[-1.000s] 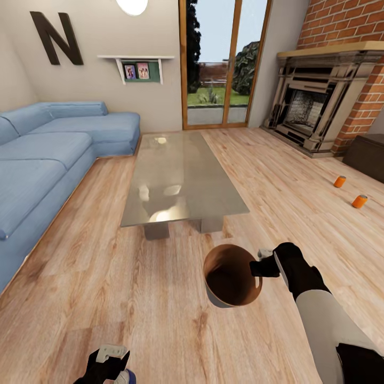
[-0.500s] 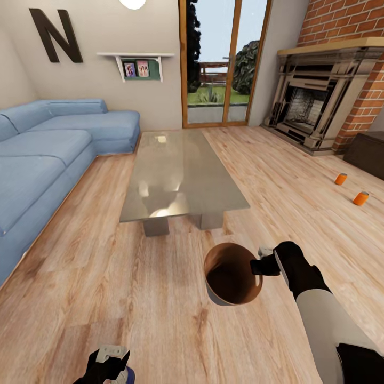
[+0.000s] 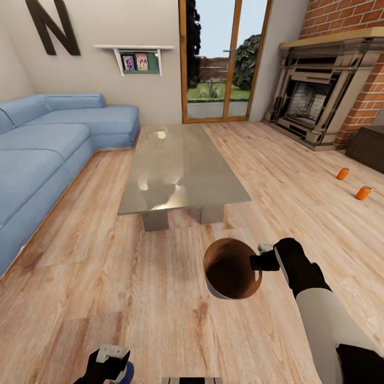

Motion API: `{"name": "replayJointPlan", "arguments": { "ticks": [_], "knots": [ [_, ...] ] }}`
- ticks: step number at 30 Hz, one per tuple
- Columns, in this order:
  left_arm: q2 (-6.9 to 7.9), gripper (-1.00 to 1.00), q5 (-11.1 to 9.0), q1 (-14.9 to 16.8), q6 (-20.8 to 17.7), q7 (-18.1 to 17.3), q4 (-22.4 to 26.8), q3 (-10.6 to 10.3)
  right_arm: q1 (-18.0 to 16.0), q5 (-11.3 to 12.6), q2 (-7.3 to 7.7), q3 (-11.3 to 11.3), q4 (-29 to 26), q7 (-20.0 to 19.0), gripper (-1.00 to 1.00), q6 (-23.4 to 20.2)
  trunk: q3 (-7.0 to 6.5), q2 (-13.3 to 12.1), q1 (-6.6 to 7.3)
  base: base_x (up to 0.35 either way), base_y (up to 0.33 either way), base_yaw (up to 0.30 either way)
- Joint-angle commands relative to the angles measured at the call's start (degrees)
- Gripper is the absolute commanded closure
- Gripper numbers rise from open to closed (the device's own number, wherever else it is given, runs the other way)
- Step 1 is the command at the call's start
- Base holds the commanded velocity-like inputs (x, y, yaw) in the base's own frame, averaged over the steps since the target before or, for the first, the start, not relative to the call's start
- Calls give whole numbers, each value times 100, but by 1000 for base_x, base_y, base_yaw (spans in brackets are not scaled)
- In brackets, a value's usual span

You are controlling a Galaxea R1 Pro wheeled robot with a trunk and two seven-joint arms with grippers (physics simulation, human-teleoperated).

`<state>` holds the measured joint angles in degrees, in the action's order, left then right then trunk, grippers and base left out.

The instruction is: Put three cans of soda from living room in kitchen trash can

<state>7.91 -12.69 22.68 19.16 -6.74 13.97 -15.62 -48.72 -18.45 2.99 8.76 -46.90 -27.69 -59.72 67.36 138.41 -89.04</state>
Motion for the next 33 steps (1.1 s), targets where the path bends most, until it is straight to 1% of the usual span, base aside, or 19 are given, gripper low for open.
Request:
{"name": "replayJointPlan", "arguments": {
  "ticks": [1, 9, 15, 21, 25, 33],
  "knots": [
    [0, -100, 1, 0, 0, 0, 0, 0, -3, 149, 0, 4, -9, -35, 100, -28, 27, 42, -22, 0, 0, 0],
    [-2, -100, 3, 0, 0, -2, 0, 6, -5, 148, -20, 3, -139, -35, 100, -28, 242, 363, -197, 0, 0, 0],
    [-7, -100, 2, 0, 0, -3, 0, 6, -20, 142, 16, -5, -152, -35, 100, -28, 293, 363, -197, 0, 0, 0],
    [-8, -100, 3, 0, 0, -3, 0, 7, -23, 133, 19, -6, -157, -34, 100, -28, 323, 363, -197, 0, 0, 0],
    [-9, -100, 4, 0, 0, -3, 0, 9, -22, 129, 2, -6, -316, -35, 100, -28, 337, 363, -197, 0, 0, 0],
    [-9, -100, 4, 0, -11, -3, 0, 6, -16, 44, 8, -6, -385, -35, 100, -28, 366, 363, -197, 0, 0, 0]
  ]
}}
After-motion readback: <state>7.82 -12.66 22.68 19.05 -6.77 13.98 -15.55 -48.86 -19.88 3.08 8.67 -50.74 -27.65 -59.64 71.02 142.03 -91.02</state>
